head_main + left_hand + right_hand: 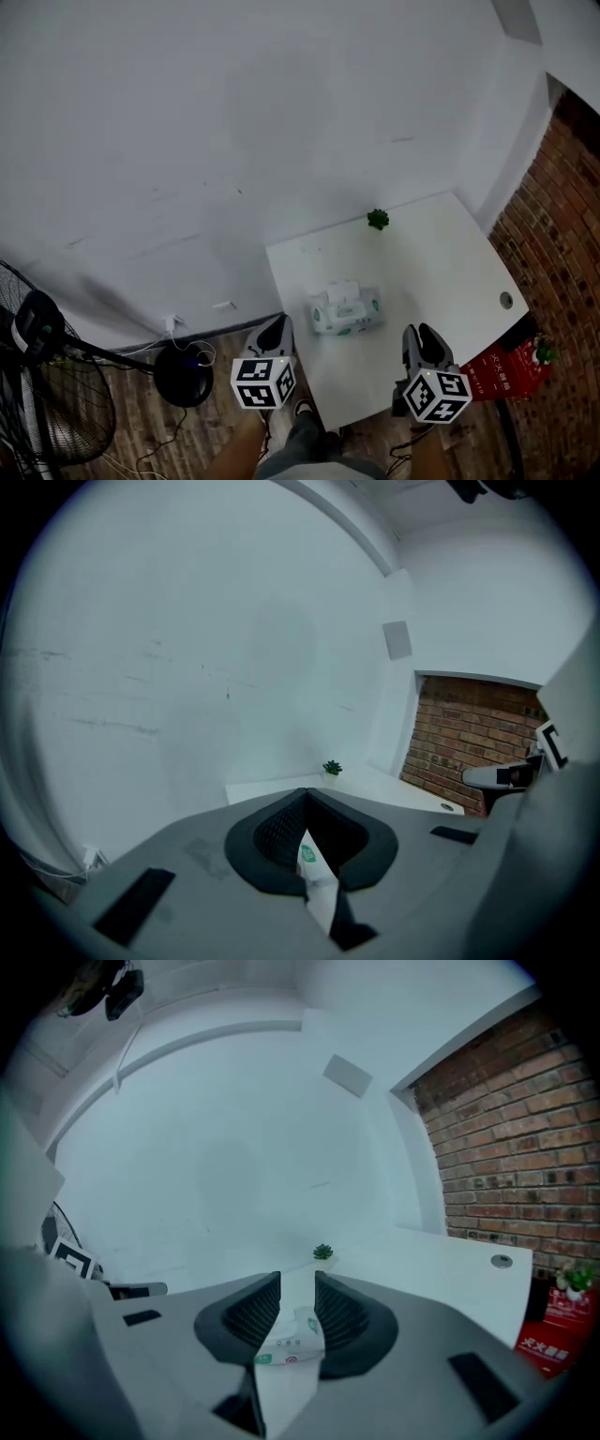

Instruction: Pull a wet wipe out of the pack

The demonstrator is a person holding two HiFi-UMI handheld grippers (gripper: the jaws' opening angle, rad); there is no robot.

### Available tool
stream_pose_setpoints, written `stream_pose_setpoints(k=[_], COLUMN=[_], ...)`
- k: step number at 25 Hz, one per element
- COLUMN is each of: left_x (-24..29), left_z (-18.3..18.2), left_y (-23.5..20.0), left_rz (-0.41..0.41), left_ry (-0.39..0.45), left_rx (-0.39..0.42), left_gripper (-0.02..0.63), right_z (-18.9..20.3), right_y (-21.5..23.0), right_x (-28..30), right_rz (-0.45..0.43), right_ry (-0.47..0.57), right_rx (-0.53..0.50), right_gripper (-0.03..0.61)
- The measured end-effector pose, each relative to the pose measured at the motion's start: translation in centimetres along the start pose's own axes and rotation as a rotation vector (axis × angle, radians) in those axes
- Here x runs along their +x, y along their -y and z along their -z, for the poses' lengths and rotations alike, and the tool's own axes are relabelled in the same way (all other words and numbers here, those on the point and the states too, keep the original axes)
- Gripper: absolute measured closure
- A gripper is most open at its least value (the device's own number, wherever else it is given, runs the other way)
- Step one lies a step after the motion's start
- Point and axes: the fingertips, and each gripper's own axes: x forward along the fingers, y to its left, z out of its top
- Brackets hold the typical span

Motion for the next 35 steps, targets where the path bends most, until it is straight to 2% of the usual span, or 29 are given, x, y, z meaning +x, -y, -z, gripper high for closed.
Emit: stream_pose_setpoints(k=[6, 12, 17, 27, 35], left_x=[1.1, 1.5, 2.3, 3.6, 3.4], left_z=[0.7, 1.6, 2.8, 5.3, 6.8], left_y=[-0.8, -2.2, -3.1, -4.9, -6.3], left_rz=[-0.005, -0.043, -0.071, -0.114, -0.135], left_ry=[-0.019, -0.02, -0.026, -0.046, -0.067], left_rx=[0.016, -0.006, -0.011, -0.042, -0.055], left_gripper=[0.614, 0.614, 0.614, 0.613, 0.614], right_z=[0.9, 1.4, 2.7, 4.2, 6.3], right_y=[1.2, 0.9, -0.2, -2.4, -3.0], right_x=[1.3, 2.5, 3.9, 7.6, 10.7], right_rz=[0.018, -0.032, -0.143, -0.354, -0.484], right_ry=[-0.023, -0.078, -0.172, -0.338, -0.459], right_rx=[0.029, -0.022, -0.083, -0.306, -0.441], right_gripper=[0.465, 0.465, 0.468, 0.463, 0.46])
